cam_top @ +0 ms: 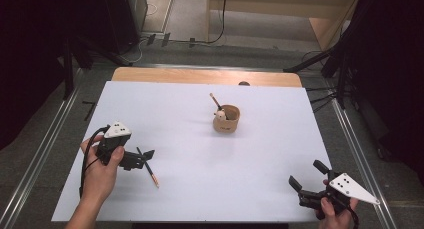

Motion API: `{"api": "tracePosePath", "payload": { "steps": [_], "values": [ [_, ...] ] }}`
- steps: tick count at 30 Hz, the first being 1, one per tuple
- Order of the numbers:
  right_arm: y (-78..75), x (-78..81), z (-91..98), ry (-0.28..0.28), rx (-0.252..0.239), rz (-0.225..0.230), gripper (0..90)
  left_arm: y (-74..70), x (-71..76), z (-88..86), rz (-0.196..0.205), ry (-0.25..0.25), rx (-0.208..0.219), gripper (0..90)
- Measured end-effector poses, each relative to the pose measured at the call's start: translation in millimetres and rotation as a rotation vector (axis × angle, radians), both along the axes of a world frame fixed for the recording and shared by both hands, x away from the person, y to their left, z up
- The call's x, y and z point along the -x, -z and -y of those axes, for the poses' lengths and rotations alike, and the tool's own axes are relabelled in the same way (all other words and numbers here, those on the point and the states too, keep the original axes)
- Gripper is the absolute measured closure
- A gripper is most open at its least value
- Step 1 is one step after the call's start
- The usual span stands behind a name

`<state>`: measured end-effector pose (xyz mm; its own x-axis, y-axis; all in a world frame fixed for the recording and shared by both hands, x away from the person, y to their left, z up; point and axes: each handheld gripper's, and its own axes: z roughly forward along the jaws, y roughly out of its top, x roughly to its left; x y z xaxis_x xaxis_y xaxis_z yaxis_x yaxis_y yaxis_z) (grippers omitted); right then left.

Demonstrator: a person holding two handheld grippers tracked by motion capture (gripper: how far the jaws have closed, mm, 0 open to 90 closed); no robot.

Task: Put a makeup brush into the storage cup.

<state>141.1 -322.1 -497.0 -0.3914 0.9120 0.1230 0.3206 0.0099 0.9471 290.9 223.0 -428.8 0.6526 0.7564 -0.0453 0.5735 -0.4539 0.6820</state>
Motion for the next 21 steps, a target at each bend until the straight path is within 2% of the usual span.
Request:
{"api": "tracePosePath", "payload": {
  "steps": [15, 21],
  "values": [
    [2.5, -1.6, 0.1, -0.004, 0.005, -0.011, 0.0, 4.4, -12.9, 6.2, -0.156, -0.04, -0.111, 0.3],
    [3.2, -2.0, 0.7, -0.001, 0.002, -0.014, 0.0, 7.8, -19.4, 8.5, -0.244, -0.067, -0.149, 0.3]
  ]
}}
